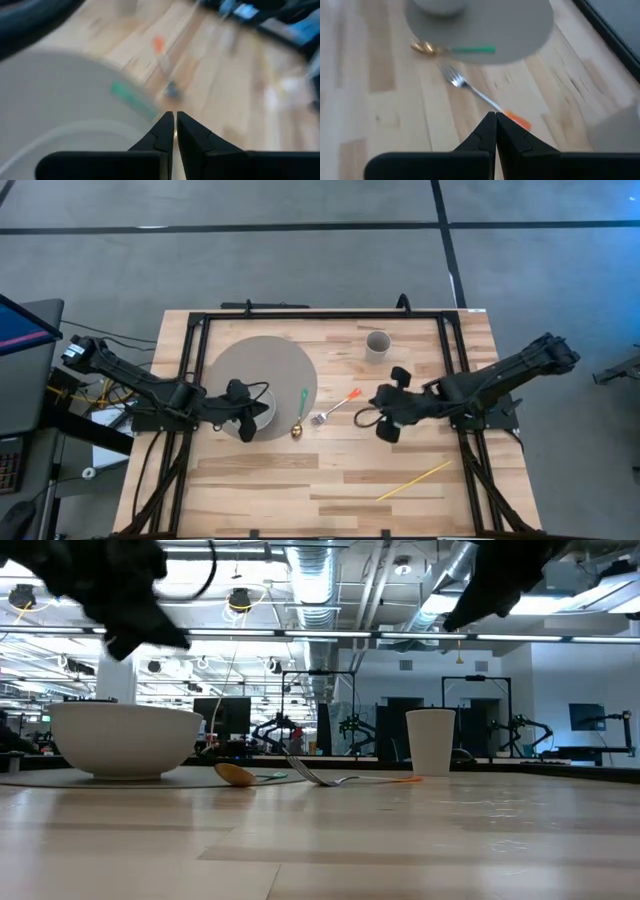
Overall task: Pick & Place Utensil
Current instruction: Put the green spoon into the bowl
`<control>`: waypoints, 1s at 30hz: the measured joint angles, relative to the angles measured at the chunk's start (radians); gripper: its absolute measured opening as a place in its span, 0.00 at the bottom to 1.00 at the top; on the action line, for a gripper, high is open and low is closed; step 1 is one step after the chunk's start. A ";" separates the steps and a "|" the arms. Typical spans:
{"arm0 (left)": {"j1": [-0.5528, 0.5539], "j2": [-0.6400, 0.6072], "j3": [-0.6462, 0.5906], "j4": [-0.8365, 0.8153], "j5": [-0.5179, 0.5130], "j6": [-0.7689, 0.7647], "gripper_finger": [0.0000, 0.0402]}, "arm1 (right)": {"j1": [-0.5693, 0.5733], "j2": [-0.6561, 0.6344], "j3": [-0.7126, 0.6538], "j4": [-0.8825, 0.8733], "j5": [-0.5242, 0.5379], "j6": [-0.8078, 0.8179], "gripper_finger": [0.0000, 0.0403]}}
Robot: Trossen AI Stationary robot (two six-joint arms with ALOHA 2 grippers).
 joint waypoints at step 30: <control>0.515 0.387 0.136 0.504 0.463 0.254 0.30 | -0.246 0.122 -0.390 0.860 -0.194 -0.393 0.17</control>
